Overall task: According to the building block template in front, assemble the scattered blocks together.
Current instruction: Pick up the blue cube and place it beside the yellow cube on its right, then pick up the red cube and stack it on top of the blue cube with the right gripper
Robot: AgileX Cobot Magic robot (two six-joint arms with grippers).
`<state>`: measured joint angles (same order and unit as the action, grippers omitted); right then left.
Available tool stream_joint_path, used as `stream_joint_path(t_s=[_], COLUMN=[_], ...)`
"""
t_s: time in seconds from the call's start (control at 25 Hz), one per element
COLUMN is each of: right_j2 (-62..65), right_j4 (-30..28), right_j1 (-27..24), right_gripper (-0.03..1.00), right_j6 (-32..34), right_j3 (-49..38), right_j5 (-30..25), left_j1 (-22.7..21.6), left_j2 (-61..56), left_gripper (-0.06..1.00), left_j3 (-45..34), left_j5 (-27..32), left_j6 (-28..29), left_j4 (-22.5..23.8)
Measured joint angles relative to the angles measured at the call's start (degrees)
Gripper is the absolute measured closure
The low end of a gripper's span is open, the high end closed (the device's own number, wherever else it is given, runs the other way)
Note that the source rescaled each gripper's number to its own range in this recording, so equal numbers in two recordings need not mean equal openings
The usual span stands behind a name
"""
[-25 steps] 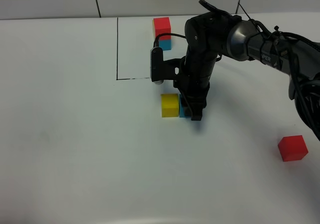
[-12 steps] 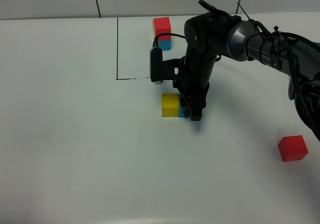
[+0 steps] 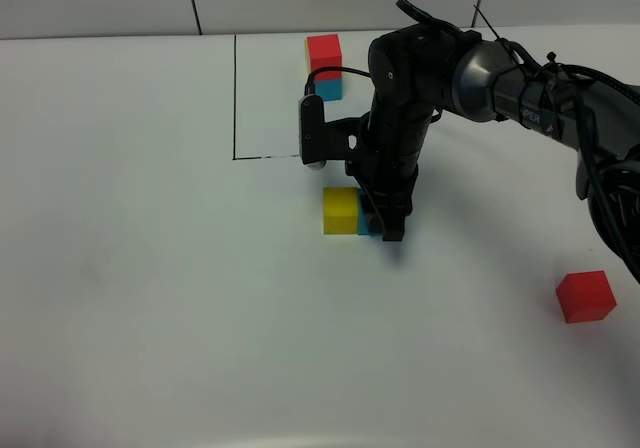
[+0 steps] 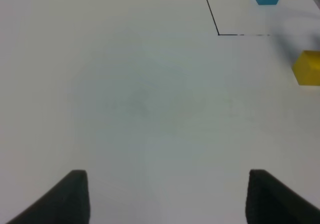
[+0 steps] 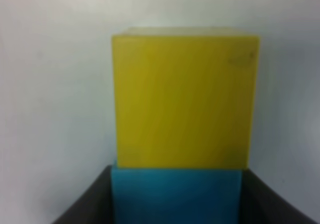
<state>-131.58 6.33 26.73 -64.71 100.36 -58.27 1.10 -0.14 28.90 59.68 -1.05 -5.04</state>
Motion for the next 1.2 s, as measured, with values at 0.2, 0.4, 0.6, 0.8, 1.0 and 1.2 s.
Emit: stream_joint_path(t_s=[0.2, 0.4, 0.6, 0.8, 1.0, 1.2], right_j2=[0.0, 0.0, 1.5, 6.6, 12.1, 19.4], right_j4=[0.0, 0.1, 0.1, -1.6, -1.7, -2.1], right_j1=[0.0, 0.0, 0.4, -0.2, -1.9, -3.9], right_gripper=[0.96, 0.9, 0.59, 0.41, 0.39, 0.39], right_j6=[-0.1, -0.2, 0.9, 7.3, 11.4, 14.4], right_j3=[0.0, 0.0, -0.5, -0.5, -3.6, -14.9], right_j5=[0.0, -0.3, -0.9, -3.6, -5.8, -1.0], left_j1=[0.0, 0.0, 0.0, 0.0, 0.0, 0.0], left_j2=[0.0, 0.0, 0.0, 0.0, 0.0, 0.0], left_gripper=[0.53, 0.53, 0.53, 0.53, 0.53, 0.53], left_j3=[0.0, 0.0, 0.0, 0.0, 0.0, 0.0], left_j5=[0.0, 0.0, 0.0, 0.0, 0.0, 0.0], left_j6=[0.0, 0.0, 0.0, 0.0, -0.1, -0.1], left_j4=[0.0, 0.0, 0.0, 0.0, 0.0, 0.0])
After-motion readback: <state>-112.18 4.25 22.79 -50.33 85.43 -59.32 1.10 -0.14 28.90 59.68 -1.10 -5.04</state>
